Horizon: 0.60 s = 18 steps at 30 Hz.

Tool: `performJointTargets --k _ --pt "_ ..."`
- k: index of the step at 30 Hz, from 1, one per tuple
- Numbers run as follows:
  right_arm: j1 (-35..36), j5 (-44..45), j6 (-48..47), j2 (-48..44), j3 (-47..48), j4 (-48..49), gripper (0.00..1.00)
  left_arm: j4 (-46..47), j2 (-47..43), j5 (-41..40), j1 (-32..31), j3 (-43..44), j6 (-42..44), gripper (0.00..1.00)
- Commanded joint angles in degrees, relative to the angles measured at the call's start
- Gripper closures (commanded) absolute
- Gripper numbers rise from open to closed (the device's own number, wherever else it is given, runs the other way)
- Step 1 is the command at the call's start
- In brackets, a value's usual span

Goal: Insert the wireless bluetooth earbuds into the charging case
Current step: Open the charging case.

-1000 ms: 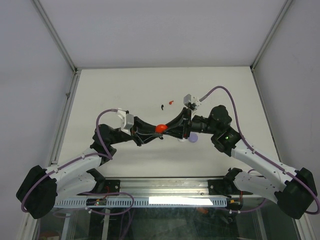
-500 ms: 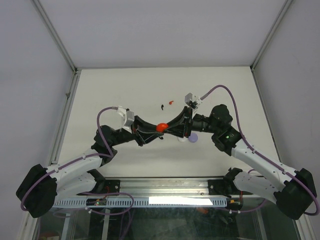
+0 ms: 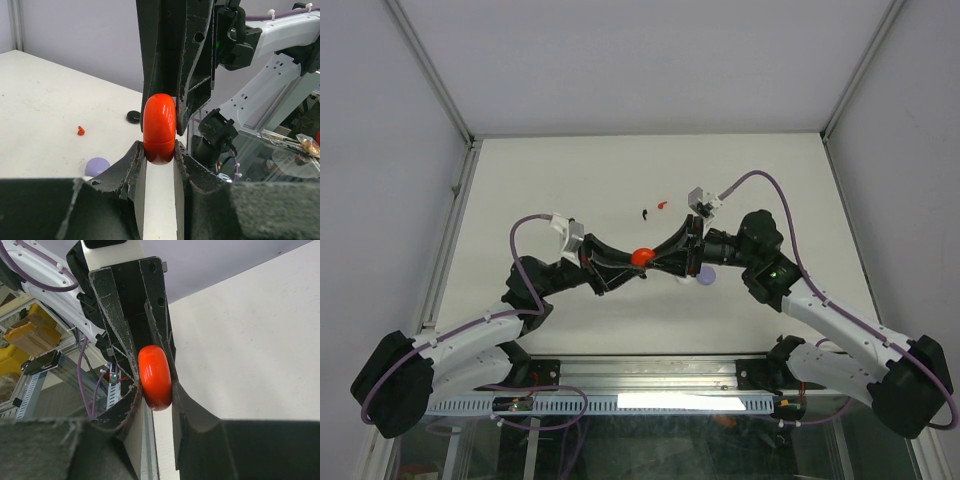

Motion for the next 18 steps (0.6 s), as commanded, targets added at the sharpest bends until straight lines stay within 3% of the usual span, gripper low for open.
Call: performJointTargets --k 1,3,4,5,8,12,14,18 --pt "-3.14 3.65 0.49 0.11 0.9 7.78 0.77 3.95 -2.0 -1.69 1.97 -1.28 -0.23 1.0" --pt "-3.07 3.65 0.49 1.8 0.79 11.3 0.77 4.0 -1.39 -0.37 1.98 -0.75 -0.52 1.0" --pt "-3.06 -2.85 -3.14 2.51 0.71 12.69 0.56 4.01 -1.0 0.11 2.02 -0.53 -0.68 1.0" --pt "-3.01 -8.78 -4.33 3.15 0.58 14.1 0.51 3.65 -0.77 0.43 1.99 -0.22 -1.12 1.0" --pt "-3.08 -10.38 -2.95 4.19 0.23 16.71 0.7 3.49 -0.63 -0.27 2.02 -0.1 -2.43 1.0" --pt "-3.02 -9.98 -2.74 3.65 -0.39 17.02 0.93 3.34 -2.18 -3.08 2.06 -0.88 -4.26 0.89" --pt "-3.0 -10.29 -2.76 3.52 -0.52 16.93 0.95 3.71 -2.52 -2.65 2.06 -1.08 -4.8 0.88" --pt "-3.07 -11.73 -2.58 3.84 -0.32 17.15 0.89 4.43 -2.14 -1.2 2.11 -1.06 -5.25 1.0"
